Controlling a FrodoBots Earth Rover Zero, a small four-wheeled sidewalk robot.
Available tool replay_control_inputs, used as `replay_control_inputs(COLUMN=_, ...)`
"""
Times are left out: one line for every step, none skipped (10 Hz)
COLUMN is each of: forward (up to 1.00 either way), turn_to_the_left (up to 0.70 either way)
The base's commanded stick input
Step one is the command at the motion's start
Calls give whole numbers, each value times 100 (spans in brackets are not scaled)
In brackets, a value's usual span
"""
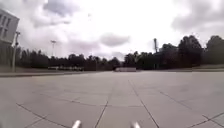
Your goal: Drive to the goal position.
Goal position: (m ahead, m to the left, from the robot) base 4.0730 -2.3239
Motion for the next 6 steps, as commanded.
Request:
replay_control_inputs(forward=70, turn_to_the_left=0)
replay_control_inputs(forward=70, turn_to_the_left=0)
replay_control_inputs(forward=70, turn_to_the_left=0)
replay_control_inputs(forward=70, turn_to_the_left=0)
replay_control_inputs(forward=70, turn_to_the_left=0)
replay_control_inputs(forward=70, turn_to_the_left=0)
